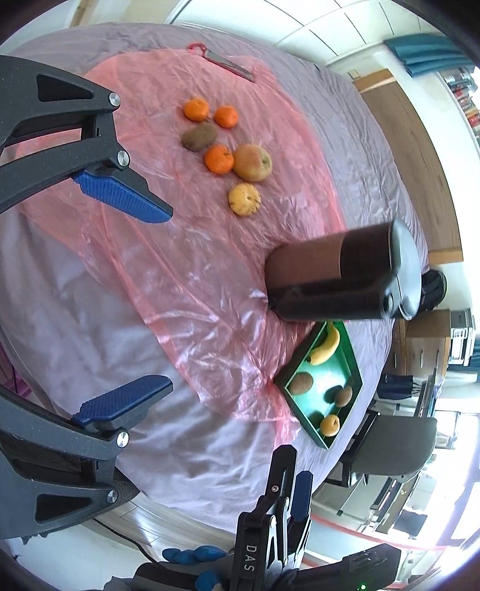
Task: Organize fruits
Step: 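Move both open tools back toward the remaining fruit, then lower the left tool over the brown kiwi while the right tool approaches the streaked yellow fruit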
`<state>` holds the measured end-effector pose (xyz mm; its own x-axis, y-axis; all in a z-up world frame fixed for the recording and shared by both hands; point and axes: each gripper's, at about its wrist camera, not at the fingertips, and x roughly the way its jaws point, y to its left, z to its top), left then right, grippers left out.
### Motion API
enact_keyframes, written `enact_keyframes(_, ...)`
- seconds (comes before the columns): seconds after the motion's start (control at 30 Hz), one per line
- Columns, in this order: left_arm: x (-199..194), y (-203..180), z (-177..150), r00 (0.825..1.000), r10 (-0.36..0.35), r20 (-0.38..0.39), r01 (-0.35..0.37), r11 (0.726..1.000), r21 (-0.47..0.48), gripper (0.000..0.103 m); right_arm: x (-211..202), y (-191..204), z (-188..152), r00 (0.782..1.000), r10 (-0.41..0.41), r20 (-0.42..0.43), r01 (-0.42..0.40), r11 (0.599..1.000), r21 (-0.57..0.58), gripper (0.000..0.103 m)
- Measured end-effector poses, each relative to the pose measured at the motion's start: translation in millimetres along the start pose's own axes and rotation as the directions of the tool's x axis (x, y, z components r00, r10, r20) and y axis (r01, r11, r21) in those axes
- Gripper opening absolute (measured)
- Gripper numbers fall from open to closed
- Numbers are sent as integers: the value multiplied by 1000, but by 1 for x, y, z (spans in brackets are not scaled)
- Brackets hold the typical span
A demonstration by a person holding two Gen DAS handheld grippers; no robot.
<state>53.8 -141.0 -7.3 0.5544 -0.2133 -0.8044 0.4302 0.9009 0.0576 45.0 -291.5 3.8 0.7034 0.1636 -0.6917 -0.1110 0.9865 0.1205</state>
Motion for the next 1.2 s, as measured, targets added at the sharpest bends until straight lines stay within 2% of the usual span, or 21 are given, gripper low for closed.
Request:
enact_keyframes(0.3,-4,58,-35,999,53,-1,-53,994,-98,81,24,61,3,997,57,-55,-62,995,-84,103)
enact_keyframes(0.57,0,136,-59,993,119,-9,-117,962,-246,80,65,118,11,987,105,-120,-126,974,-187,103)
enact_keyframes(0.8,13,186,-75,988,151,-28,-151,929,-339,80,98,142,12,976,134,-170,-168,964,-207,103)
enact_keyframes(1.0,25,211,-77,987,159,-25,-156,906,-393,79,120,151,12,968,134,-212,-179,962,-206,103)
enact_keyframes(1.2,41,235,-69,988,156,-10,-143,876,-462,72,139,162,17,965,120,-233,-175,956,-233,103)
